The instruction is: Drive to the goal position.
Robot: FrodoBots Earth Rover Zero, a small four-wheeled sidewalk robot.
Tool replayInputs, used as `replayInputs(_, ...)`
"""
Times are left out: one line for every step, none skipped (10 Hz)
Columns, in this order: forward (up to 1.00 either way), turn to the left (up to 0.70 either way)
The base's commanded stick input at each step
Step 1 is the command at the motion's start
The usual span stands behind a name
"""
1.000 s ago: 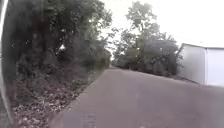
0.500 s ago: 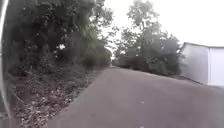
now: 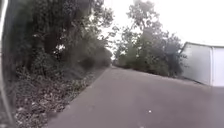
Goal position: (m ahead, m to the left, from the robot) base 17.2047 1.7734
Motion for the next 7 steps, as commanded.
replayInputs(0.70, 0.01)
replayInputs(0.70, 0.01)
replayInputs(0.70, 0.01)
replayInputs(0.70, 0.01)
replayInputs(0.70, 0.01)
replayInputs(0.70, 0.01)
replayInputs(0.70, 0.01)
